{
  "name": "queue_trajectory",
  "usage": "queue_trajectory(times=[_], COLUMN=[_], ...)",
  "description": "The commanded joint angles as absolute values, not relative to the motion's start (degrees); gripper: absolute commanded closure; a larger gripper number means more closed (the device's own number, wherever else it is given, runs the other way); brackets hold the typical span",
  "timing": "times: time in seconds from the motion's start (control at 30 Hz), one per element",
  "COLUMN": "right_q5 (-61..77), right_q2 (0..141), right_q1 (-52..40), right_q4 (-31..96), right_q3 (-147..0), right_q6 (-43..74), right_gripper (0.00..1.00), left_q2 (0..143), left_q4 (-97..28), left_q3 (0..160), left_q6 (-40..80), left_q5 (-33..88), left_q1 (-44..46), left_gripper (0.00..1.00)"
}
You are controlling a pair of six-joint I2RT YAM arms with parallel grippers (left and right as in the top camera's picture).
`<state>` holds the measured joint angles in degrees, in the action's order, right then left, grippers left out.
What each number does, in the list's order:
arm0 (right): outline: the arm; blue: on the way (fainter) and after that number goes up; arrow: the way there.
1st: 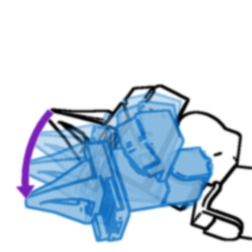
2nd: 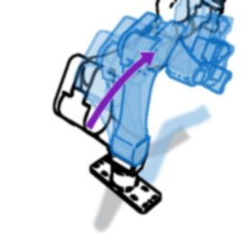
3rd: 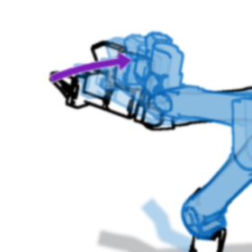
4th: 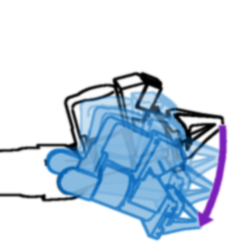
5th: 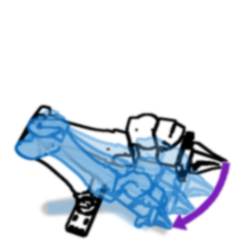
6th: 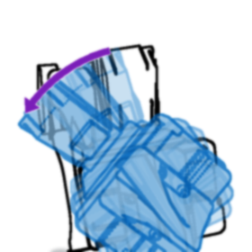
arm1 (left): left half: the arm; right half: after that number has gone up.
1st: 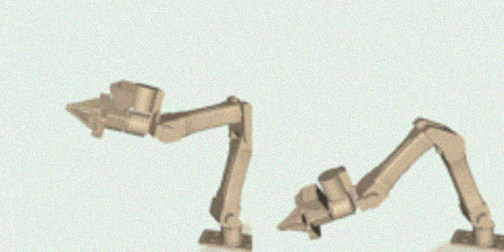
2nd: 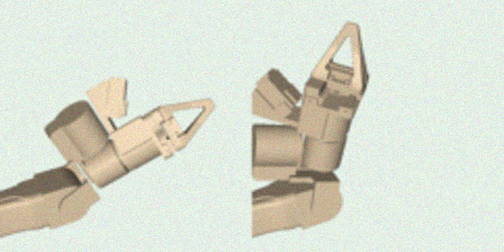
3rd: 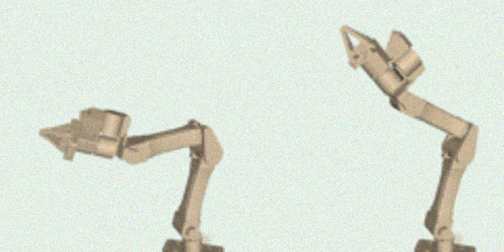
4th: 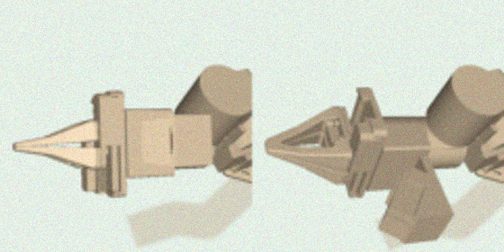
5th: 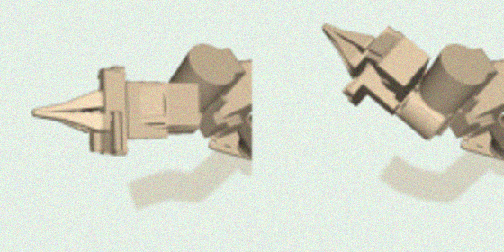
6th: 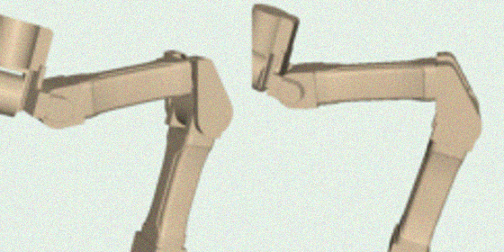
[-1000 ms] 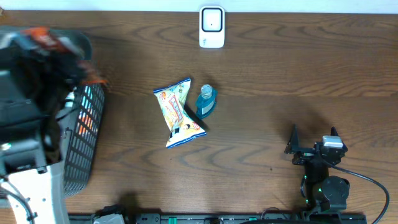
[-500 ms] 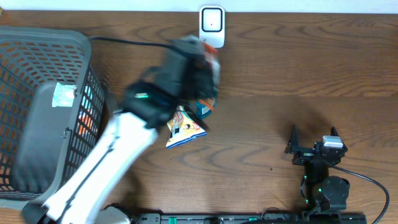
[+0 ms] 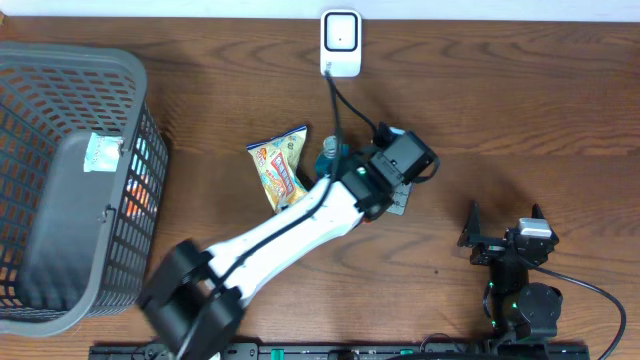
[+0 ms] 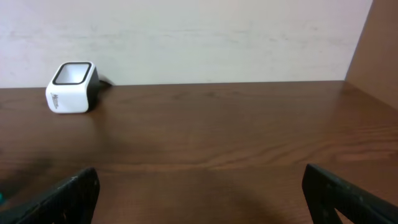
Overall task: Scan the item barcode
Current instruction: 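Carry the red candy bar to the scanner and drop it on the table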
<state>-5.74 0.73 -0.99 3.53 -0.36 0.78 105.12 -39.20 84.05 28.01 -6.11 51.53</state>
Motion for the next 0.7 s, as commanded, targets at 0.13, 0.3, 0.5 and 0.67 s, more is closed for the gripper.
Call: queue_trajectory(times=[0.13,0.3,0.5,0.67], right_q5=[-5.5,-5.5,-5.5,-5.5], right_q2=[0.6,0.6,0.6,0.6], right_q1=[-1.4,-1.4,-1.4,-1.4], right_q4=[3.7,3.7,3.7,3.7], right_q3=[-0.3,-0.3,-0.3,-0.3], right_q6=[0.1,0.1,0.1,0.1], right_gripper=[0.01,0.01,0.01,0.01], left_q2=[114.5,115.3,111.2,101.1], left_q4=[-38.6,-38.0,-38.3,-38.4], left_q3=[84.6,84.6,84.6,84.7], left_q6=[29.5,31.2,31.0,27.0], left_q5=[-11.0,-9.6,-5.6,-5.1], left_q1=[51.3,51.3,51.3,51.2], left_gripper=[0.93,0.91,0.40,0.26])
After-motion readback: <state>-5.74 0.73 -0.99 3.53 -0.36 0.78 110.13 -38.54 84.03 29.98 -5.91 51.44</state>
